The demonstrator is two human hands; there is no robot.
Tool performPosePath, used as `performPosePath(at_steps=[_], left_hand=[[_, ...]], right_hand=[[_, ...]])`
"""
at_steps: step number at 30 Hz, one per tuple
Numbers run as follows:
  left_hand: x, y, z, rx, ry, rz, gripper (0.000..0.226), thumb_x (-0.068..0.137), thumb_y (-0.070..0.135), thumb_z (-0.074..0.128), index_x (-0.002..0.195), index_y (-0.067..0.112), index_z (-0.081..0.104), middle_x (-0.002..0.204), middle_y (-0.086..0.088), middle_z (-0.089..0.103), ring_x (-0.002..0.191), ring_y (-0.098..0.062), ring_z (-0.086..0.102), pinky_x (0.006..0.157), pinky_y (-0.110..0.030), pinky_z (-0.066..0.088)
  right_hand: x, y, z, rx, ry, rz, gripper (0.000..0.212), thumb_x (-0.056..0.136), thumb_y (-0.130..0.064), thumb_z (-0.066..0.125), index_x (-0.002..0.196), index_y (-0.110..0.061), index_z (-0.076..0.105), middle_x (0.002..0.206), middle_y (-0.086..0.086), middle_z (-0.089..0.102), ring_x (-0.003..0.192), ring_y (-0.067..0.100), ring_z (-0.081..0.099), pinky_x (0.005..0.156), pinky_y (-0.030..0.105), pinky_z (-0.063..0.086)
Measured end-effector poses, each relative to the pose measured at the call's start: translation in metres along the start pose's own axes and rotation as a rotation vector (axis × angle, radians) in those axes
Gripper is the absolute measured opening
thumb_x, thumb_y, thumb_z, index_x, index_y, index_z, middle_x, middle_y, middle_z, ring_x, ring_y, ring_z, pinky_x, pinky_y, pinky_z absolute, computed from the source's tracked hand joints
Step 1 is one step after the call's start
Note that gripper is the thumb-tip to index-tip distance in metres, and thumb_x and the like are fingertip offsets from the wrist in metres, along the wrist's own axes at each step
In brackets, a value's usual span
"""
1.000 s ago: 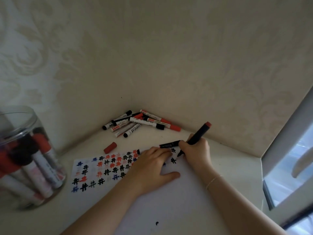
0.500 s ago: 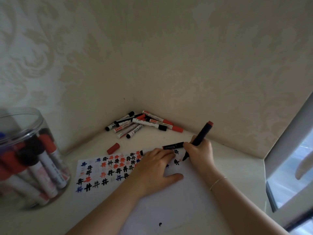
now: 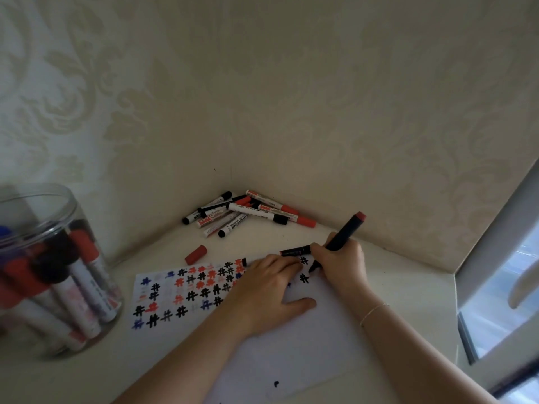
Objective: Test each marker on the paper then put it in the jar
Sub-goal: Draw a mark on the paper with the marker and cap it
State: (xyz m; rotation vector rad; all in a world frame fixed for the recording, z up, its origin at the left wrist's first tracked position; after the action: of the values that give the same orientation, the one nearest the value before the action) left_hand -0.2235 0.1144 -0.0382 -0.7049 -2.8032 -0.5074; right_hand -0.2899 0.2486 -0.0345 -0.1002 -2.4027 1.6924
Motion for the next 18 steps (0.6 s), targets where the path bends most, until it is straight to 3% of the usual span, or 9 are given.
performPosePath(at_steps=[8,18], left_hand=[[-0.0001,0.0007,-0.0001,-0.006,0.004,0.007,0.071,0.089,0.064,0.043,0.146,0.024,0.033,0.151,0.013,0.029,0.136,-0.003,0.021,0.113,-0.023,0.017],[0.0004,0.0017,-0.0006,0.013,0.017,0.023,0.071,0.089,0.065,0.043,0.147,0.023,0.032,0.152,0.013,0.028,0.137,-0.003,0.020,0.111,-0.022,0.015]], right_hand=[[-0.0003,-0.0005,0.0025,-0.086,-0.021,-0.025,0.035,0.078,-0.007,0.062,0.059,-0.014,0.033,0.056,0.001,0.039,0.052,0.014,0.035,0.045,0.021,0.028],[-0.0010,-0.0013,-0.0009,-0.037,0.039,-0.007,0.042,0.076,-0.028,0.075,0.062,-0.014,0.037,0.060,0.001,0.046,0.054,0.013,0.042,0.048,0.023,0.032]])
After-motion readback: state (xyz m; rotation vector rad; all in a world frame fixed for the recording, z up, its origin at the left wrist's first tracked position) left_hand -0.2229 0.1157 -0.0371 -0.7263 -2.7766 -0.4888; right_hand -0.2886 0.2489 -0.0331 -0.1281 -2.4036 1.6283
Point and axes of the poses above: each hand's wrist, its own x-axis towards the middle knuckle, its own z-axis out of the palm, y = z × x, the point moved 9 cm from there along x, towards the middle knuckle
